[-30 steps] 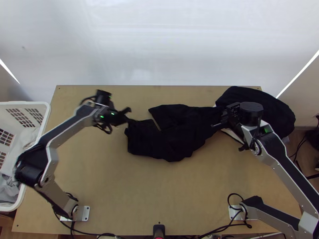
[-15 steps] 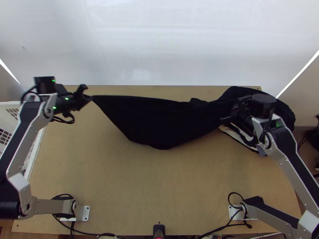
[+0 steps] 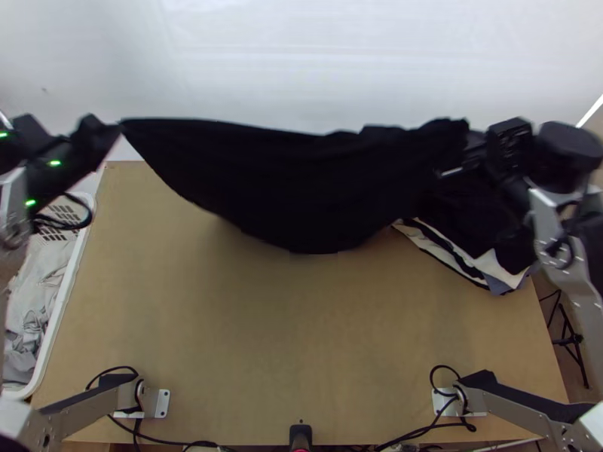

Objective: Fold the t-shirt

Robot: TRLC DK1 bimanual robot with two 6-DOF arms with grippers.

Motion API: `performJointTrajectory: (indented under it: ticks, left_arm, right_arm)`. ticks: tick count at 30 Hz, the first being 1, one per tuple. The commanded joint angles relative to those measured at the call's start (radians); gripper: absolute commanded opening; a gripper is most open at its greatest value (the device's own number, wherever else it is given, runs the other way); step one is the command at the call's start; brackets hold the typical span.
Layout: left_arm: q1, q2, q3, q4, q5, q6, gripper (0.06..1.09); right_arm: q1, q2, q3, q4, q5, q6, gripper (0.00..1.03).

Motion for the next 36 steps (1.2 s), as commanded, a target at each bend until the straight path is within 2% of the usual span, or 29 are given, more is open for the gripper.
performJointTrajectory:
  ticks: [1, 6, 11, 16, 21, 24, 27, 30, 34, 36]
  left_arm:
    - [0.007, -0.142, 0.091, 0.01, -0.042, 0.061, 0.09]
    - [0.075, -0.254, 0.021, 0.035, -0.043, 0.082, 0.09]
    - [0.125, -0.345, -0.048, 0.033, -0.042, 0.087, 0.09]
    - [0.136, -0.518, -0.17, 0.032, -0.034, 0.09, 0.09]
    - [0.134, -0.63, -0.246, -0.034, -0.026, 0.078, 0.09]
    - [0.134, -0.67, -0.294, -0.079, -0.025, 0.07, 0.09]
    - [0.131, -0.711, -0.343, -0.12, -0.013, 0.068, 0.09]
    - [0.131, -0.733, -0.378, -0.178, -0.005, 0.068, 0.09]
    - [0.131, -0.773, -0.472, -0.183, -0.005, 0.068, 0.09]
    - [0.134, -0.777, -0.529, -0.177, -0.003, 0.072, 0.09]
  right_arm:
    - [0.049, -0.083, 0.181, -0.008, -0.001, -0.023, 0.03]
    - [0.046, -0.238, 0.184, 0.044, 0.007, -0.086, 0.03]
    - [0.012, -0.422, 0.145, 0.013, 0.015, -0.111, 0.03]
    - [-0.017, -0.56, 0.143, -0.165, 0.013, -0.143, 0.03]
    - [-0.043, -0.666, 0.096, -0.344, 0.011, -0.108, 0.03]
    - [-0.043, -0.713, 0.016, -0.436, 0.005, -0.049, 0.03]
    - [-0.043, -0.754, -0.092, -0.505, -0.05, 0.043, 0.03]
    - [-0.043, -0.811, -0.257, -0.519, -0.102, 0.092, 0.03]
    - [-0.026, -0.857, -0.518, -0.45, -0.116, 0.084, 0.03]
    - [0.0, -0.857, -0.648, -0.352, -0.114, 0.075, 0.03]
